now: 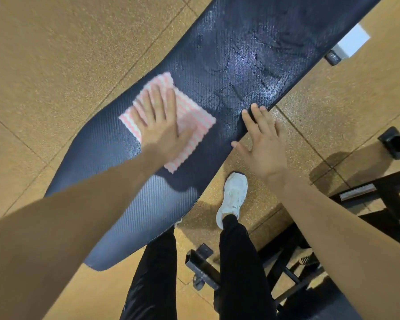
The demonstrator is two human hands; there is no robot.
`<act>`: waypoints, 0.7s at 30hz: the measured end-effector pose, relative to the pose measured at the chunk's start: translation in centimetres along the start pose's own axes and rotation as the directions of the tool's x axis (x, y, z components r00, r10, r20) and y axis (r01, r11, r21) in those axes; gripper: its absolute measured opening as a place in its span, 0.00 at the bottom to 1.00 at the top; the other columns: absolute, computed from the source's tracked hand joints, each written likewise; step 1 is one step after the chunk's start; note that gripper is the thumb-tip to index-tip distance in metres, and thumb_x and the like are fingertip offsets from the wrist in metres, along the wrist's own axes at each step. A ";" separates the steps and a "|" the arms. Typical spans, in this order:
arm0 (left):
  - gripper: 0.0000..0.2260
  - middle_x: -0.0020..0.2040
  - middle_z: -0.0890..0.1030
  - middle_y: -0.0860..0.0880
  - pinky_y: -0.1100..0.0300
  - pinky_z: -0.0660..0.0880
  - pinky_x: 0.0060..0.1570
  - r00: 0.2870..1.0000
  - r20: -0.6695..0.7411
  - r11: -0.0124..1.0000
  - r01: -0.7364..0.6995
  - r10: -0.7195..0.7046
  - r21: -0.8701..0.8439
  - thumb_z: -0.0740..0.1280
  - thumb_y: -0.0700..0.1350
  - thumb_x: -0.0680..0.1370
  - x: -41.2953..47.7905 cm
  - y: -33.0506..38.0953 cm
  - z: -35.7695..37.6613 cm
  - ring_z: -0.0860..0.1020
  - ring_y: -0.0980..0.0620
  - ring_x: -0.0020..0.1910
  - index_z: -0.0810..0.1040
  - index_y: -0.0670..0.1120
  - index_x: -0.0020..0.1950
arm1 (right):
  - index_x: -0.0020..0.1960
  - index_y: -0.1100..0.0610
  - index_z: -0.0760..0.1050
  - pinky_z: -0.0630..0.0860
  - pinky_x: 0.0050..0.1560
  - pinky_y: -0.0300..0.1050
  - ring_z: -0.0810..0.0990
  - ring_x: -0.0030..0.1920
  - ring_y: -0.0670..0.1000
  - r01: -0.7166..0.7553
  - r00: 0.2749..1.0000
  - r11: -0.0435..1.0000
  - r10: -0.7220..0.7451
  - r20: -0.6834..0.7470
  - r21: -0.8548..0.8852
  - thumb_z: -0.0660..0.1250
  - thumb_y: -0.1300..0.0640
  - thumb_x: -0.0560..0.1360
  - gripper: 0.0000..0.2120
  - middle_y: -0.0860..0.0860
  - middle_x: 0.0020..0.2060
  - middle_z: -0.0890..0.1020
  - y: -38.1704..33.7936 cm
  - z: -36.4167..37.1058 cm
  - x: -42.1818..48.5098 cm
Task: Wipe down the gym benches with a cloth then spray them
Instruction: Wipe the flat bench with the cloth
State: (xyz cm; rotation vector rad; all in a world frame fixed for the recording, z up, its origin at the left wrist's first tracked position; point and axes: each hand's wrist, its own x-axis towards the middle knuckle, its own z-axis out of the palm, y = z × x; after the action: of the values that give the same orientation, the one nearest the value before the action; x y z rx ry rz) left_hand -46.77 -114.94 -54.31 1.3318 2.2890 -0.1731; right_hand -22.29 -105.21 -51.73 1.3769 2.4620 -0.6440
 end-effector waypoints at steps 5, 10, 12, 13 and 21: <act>0.41 0.84 0.40 0.39 0.30 0.38 0.76 0.991 -0.061 0.991 0.117 -0.121 -0.067 0.46 0.70 0.81 7.0 1.0 -3.3 0.40 0.35 0.82 0.39 0.46 0.84 | 0.82 0.50 0.53 0.53 0.79 0.63 0.46 0.82 0.51 0.015 1.000 1.000 -0.015 0.006 -0.003 0.60 0.40 0.81 0.35 0.49 0.83 0.52 0.1 -0.1 0.0; 0.36 0.84 0.43 0.38 0.29 0.42 0.76 0.992 -0.117 0.999 0.051 -0.051 -0.003 0.45 0.67 0.82 7.0 3.3 -2.6 0.42 0.33 0.82 0.42 0.49 0.84 | 0.82 0.50 0.55 0.53 0.79 0.62 0.48 0.82 0.51 0.024 1.000 1.000 -0.024 0.009 0.006 0.62 0.42 0.81 0.34 0.49 0.82 0.54 0.2 -0.4 0.1; 0.35 0.83 0.41 0.38 0.28 0.41 0.76 0.994 -0.081 0.997 -0.065 0.067 0.037 0.46 0.67 0.82 4.9 4.6 -1.5 0.41 0.31 0.81 0.40 0.53 0.84 | 0.81 0.50 0.58 0.53 0.79 0.61 0.51 0.82 0.51 0.041 0.999 0.999 -0.041 -0.007 0.005 0.63 0.44 0.81 0.31 0.49 0.82 0.56 0.6 -0.6 0.1; 0.35 0.83 0.40 0.38 0.28 0.40 0.75 0.992 -0.055 0.992 -0.115 0.118 0.042 0.46 0.67 0.82 3.7 5.3 -0.9 0.40 0.30 0.81 0.39 0.54 0.84 | 0.80 0.50 0.60 0.53 0.79 0.60 0.52 0.82 0.52 0.055 0.998 0.998 -0.055 -0.012 0.007 0.63 0.45 0.81 0.30 0.50 0.81 0.58 0.8 -0.8 0.1; 0.37 0.83 0.39 0.39 0.26 0.45 0.74 0.964 0.058 0.961 -0.264 0.260 0.087 0.48 0.71 0.81 -4.3 7.0 3.7 0.38 0.32 0.81 0.38 0.55 0.83 | 0.80 0.51 0.60 0.50 0.80 0.59 0.53 0.82 0.53 -0.103 0.991 0.993 0.107 -0.075 0.056 0.61 0.43 0.82 0.29 0.51 0.81 0.57 4.4 -3.5 3.3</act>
State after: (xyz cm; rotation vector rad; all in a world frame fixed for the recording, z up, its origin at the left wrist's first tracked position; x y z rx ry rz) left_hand -37.80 -115.98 -54.67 1.6456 2.0634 -0.2218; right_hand -20.31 -99.03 -51.15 1.5683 2.4279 -0.6460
